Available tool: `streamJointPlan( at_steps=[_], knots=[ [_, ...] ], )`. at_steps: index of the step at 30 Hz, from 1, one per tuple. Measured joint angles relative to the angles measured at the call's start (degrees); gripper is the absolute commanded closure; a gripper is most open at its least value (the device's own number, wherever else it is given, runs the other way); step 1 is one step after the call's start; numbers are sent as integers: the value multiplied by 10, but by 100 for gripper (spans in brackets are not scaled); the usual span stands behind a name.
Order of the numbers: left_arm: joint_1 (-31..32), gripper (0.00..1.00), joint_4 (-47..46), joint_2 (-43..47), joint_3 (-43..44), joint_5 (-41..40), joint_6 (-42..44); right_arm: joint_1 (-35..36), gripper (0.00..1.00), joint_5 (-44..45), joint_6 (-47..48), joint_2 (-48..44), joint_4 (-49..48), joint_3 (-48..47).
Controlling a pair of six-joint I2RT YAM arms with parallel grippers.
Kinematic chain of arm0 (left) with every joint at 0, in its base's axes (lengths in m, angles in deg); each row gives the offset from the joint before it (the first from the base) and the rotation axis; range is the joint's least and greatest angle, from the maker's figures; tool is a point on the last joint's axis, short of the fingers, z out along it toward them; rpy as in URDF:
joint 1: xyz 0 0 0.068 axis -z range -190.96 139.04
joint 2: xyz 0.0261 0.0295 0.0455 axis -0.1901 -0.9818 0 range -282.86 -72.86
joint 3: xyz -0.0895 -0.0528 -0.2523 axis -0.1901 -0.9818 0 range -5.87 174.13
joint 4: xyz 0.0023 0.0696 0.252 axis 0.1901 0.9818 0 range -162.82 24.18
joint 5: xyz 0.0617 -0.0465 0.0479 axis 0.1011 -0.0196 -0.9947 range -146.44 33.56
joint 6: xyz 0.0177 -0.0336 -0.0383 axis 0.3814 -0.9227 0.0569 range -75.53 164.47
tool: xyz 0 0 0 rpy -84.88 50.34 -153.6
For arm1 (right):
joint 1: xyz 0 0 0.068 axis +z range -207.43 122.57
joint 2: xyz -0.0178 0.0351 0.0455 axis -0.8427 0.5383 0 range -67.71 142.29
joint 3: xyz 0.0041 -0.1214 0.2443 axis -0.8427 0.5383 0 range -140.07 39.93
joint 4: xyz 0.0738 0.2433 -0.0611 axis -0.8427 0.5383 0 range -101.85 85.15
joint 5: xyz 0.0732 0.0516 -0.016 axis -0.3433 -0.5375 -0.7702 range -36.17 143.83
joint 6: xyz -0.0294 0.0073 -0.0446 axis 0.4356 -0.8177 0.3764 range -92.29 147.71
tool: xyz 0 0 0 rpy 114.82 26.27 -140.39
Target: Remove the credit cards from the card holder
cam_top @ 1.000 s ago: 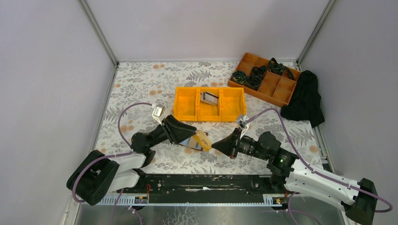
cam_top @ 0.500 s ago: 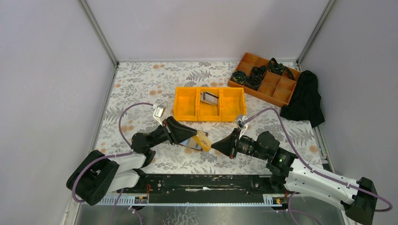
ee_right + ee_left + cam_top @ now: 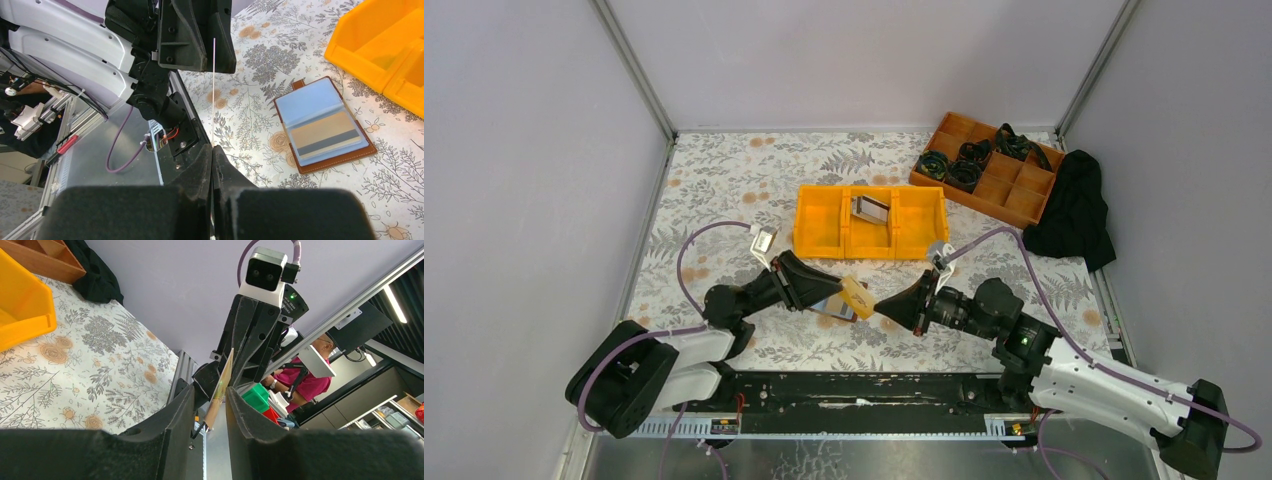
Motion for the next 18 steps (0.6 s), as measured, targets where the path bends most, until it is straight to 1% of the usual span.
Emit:
streamJointPlan(
  at_steps=[2,5,6,7,11,12,15,16,17,18],
  knots=[
    [0,72,0,0,0,0,0,0,100,3,1,-4,3,0],
    [1,88,0,0,0,2,3,0,100,9,2,-5,6,0],
    [2,96,0,0,0,3,3,0,100,10,2,-5,6,0],
    [3,99,0,0,0,4,3,0,100,10,2,-5,6,0],
    [3,100,-1,-2,0,6,3,0,100,11,2,-4,9,0],
    [3,100,-2,-2,0,6,3,0,94,11,3,-4,9,0],
    [5,100,-1,-2,0,5,3,0,64,16,7,-7,13,0],
    [6,100,-1,-2,0,2,3,0,56,21,10,-13,14,0],
    [7,100,2,-2,0,-3,3,0,54,27,10,-21,16,1],
    [7,100,7,-2,0,-8,4,0,55,38,13,-34,17,2]
  ],
)
